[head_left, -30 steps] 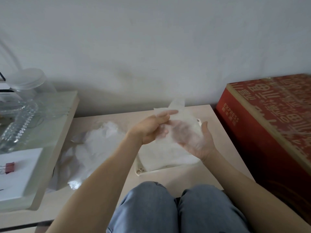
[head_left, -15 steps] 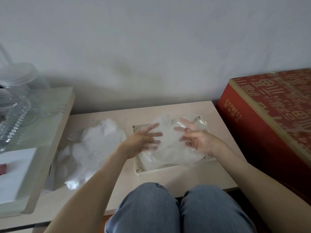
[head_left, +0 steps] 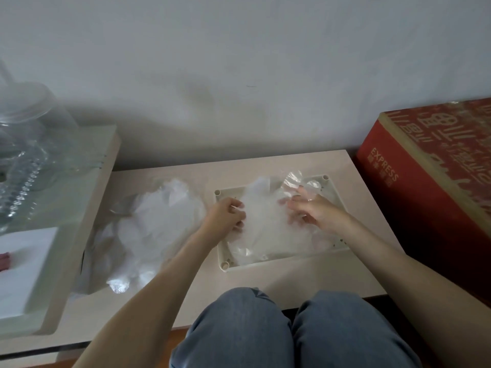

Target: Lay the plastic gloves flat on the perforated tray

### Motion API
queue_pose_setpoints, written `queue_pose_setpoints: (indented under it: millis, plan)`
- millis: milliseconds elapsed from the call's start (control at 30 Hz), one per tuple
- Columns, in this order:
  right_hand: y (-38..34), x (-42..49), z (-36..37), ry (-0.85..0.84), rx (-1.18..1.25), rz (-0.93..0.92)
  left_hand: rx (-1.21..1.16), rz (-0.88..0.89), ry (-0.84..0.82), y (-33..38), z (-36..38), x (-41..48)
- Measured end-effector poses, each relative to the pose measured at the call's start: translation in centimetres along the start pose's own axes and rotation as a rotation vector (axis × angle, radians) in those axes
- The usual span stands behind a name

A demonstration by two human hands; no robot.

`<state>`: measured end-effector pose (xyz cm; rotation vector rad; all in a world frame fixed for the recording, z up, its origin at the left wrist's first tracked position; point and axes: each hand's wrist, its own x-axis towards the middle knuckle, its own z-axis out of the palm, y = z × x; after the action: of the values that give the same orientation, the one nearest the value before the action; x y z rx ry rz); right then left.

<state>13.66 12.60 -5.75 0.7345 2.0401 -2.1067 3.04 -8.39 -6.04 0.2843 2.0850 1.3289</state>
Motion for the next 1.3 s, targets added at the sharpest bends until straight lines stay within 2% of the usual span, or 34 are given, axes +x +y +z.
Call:
queue_pose_setpoints:
  millis: [233, 467, 567, 800, 933, 1100, 1300]
  plan:
    - [-0.5, -0.2, -0.8, -0.115, -0.061, 0.143, 0.282, 0.077, 0.106, -0.6, 0.8, 0.6]
    - [-2.0, -1.4, -1.5, -0.182, -0.075, 0.217, 0.269, 0.07, 0.079, -0.8, 0.5, 0.8]
    - [-2.0, -1.5, -1.9, -0.166, -0.121, 0.198, 0.294, 0.079, 0.05, -1.0, 0.4, 0.8]
    - [-1.4, -1.9, -4.1, -0.144, -0.201, 0.23, 0.257, 0.099, 0.1, -0.7, 0.8, 0.2]
    - [-1.2, -2.2, -4.5, -0.054, -0.35, 0.212, 0.26, 0.111, 0.118, -0.7, 1.2, 0.0]
    - [-1.0, -1.6, -4.8, 0.189, -0.462, 0.102, 0.226, 0.09, 0.132, -0.9, 1.3, 0.1]
    - [-0.9, -1.6, -4.4, 0.314, -0.674, 0.042, 0.219, 0.088, 0.131, -0.8, 1.3, 0.1]
